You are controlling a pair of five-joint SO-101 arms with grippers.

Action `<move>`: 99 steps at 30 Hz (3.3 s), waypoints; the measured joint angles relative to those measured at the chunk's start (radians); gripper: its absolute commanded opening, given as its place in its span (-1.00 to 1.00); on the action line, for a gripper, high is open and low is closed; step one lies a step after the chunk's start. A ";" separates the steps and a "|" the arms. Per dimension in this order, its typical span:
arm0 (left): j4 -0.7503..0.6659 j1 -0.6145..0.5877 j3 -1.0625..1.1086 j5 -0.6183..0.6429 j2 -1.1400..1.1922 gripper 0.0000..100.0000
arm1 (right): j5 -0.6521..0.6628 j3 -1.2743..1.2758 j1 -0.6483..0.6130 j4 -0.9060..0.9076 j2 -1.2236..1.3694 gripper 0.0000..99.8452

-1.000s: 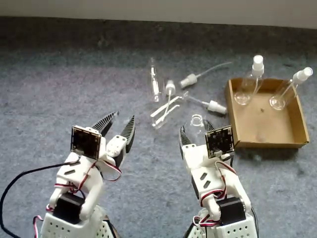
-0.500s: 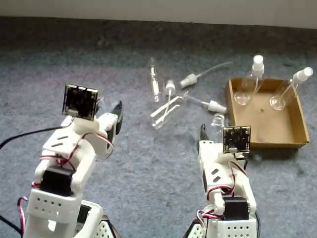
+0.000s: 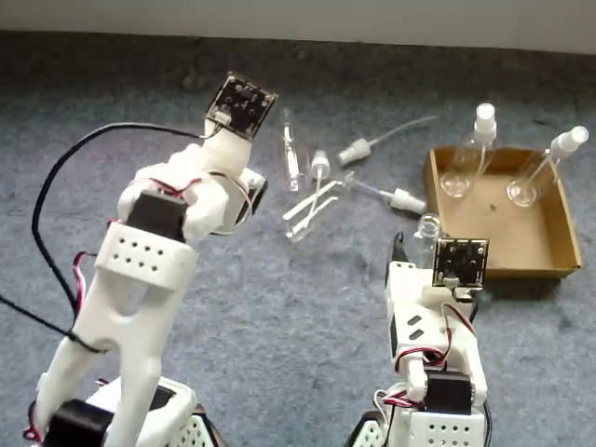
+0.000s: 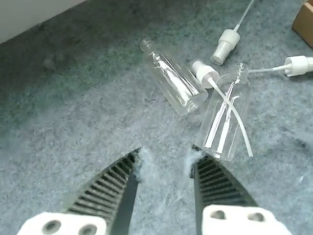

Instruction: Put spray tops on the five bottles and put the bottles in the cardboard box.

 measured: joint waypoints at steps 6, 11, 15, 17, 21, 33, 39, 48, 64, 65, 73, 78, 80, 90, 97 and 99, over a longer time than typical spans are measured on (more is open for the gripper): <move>0.038 0.000 -0.238 -0.026 0.287 -0.75 | 0.000 0.000 0.002 0.000 0.000 -0.80; 0.038 0.012 -0.436 -0.026 0.517 -0.64 | 0.000 0.000 0.002 0.000 0.000 -0.80; 0.038 0.046 -0.615 -0.026 0.704 -0.55 | 0.000 0.000 0.002 0.000 0.000 -0.80; 0.038 0.060 -0.707 -0.026 0.796 -0.55 | 0.000 0.000 0.002 0.000 0.000 -0.80; 0.038 0.081 -0.876 -0.026 0.976 -0.54 | 0.000 0.000 0.002 0.000 0.000 -0.80; 0.038 0.084 -1.346 -0.026 1.439 -0.41 | 0.000 0.037 -0.031 0.000 0.000 -0.80; 0.135 0.089 -1.513 -0.025 1.547 -0.40 | 0.000 0.038 -0.031 0.000 0.000 -0.80; 0.296 0.095 -1.631 -0.023 1.614 -0.40 | 0.000 0.038 -0.031 0.000 0.000 -0.80; 0.259 0.094 -1.631 -0.026 1.671 -0.40 | 0.000 0.038 -0.031 0.000 0.000 -0.80; 0.249 0.094 -1.631 -0.026 1.676 -0.40 | 0.000 0.038 -0.031 0.000 0.000 -0.80; 0.238 0.094 -1.631 -0.023 1.692 -0.59 | 0.000 0.038 -0.031 0.000 0.000 -0.80; 0.233 0.100 -1.631 -0.021 1.692 -0.93 | 0.000 0.038 -0.031 0.000 0.000 -0.80; 0.233 0.101 -1.631 -0.021 1.692 -0.97 | 0.000 0.038 -0.031 0.000 0.000 -0.80; 0.233 0.087 -1.631 -0.021 1.692 -0.96 | 0.000 0.038 -0.031 0.000 0.000 -0.80; 0.236 0.084 -1.700 -0.025 1.694 -0.96 | 0.000 0.038 -0.031 0.000 0.000 -0.80; 0.273 0.075 -1.757 -0.026 1.694 -0.96 | 0.000 0.038 -0.031 0.000 0.000 -0.80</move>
